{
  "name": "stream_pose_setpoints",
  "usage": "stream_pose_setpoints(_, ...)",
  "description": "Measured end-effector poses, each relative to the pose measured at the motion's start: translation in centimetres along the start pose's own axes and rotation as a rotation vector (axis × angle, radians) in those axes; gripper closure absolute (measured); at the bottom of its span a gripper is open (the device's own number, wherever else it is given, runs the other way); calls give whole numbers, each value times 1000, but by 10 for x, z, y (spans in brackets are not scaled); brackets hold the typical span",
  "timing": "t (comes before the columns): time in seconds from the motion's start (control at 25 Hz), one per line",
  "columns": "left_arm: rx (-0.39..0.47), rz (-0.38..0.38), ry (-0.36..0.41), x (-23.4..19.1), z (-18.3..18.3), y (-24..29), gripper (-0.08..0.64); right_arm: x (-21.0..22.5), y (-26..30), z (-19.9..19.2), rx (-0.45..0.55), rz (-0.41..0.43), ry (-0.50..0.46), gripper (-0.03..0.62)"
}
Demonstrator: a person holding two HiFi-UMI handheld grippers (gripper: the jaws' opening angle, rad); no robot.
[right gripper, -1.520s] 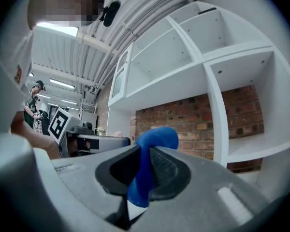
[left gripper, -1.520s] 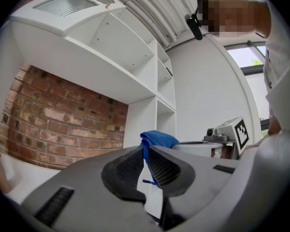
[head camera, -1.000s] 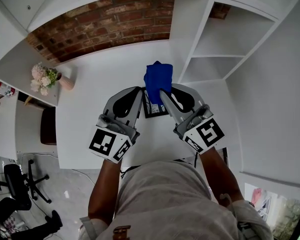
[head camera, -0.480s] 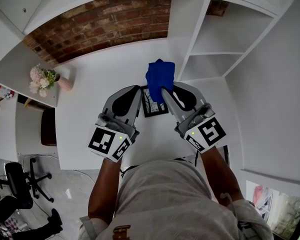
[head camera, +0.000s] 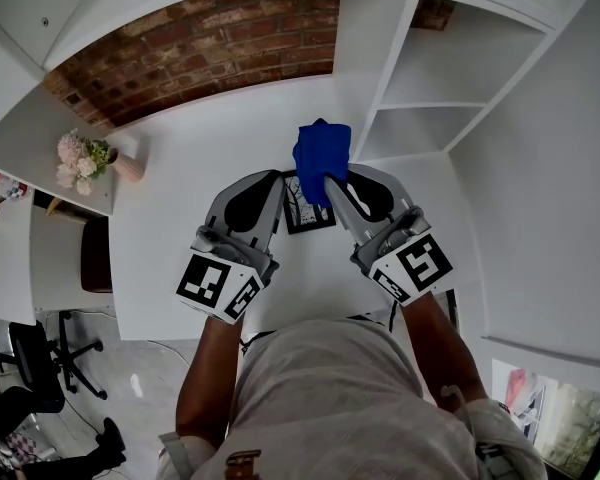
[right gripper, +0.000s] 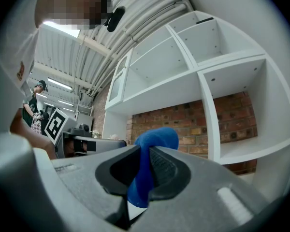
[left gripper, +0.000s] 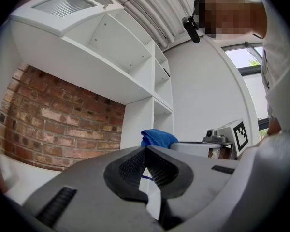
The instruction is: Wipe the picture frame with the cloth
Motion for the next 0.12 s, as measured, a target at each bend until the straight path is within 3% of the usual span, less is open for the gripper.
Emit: stream_pose_setpoints(0.12,1,1,1,0,0,0,560,1,0,-1,1,0,2,548)
Point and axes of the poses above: the fingertips, and each gripper's own axes: y forward along the fingers, x to its right, z out of its top, the point moved 7 cm from there along -y, backward along the fingers, and after that the axes turned 14 degrees about -x, right-handed, at the moved point
